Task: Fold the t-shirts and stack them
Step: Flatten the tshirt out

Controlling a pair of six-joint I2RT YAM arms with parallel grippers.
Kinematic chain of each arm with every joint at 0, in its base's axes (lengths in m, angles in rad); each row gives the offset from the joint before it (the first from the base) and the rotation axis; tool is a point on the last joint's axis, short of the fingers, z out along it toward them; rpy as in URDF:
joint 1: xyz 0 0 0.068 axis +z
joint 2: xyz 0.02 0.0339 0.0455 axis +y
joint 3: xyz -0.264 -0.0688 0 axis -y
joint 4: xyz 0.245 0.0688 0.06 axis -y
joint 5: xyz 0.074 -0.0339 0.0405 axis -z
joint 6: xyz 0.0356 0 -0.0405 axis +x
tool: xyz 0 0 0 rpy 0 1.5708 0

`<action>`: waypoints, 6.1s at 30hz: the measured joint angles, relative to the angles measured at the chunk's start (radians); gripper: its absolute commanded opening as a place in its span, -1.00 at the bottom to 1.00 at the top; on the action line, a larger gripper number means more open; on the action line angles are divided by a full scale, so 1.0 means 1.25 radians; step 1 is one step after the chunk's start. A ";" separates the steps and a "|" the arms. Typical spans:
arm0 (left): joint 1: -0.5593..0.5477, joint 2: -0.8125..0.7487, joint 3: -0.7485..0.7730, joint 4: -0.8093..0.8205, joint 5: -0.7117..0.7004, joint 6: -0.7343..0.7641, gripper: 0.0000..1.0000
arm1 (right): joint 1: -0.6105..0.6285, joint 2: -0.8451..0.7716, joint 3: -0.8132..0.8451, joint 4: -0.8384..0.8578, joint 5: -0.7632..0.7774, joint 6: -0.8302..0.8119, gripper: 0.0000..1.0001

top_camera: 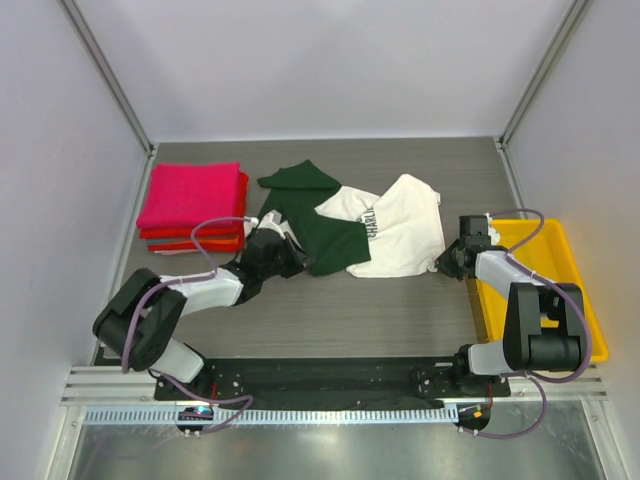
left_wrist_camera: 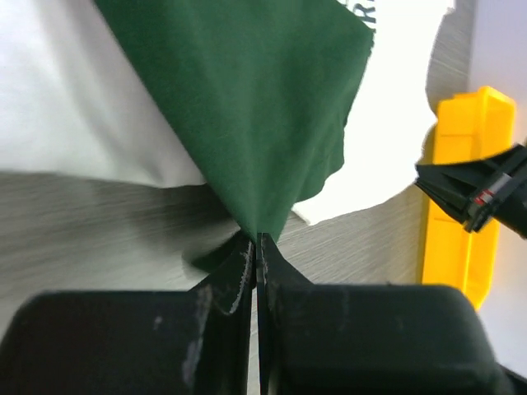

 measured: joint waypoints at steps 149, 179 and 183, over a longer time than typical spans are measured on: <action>0.296 -0.021 1.133 -0.594 0.137 0.172 -0.99 | 0.000 -0.175 0.755 -0.239 0.036 0.001 -0.98; 0.419 0.174 0.607 -0.186 0.238 -0.075 -0.99 | -0.180 0.198 0.420 0.087 -0.310 0.190 -0.97; 0.413 -0.025 0.466 -0.194 0.245 -0.053 -0.99 | -0.199 0.140 0.304 0.106 -0.316 0.178 -0.97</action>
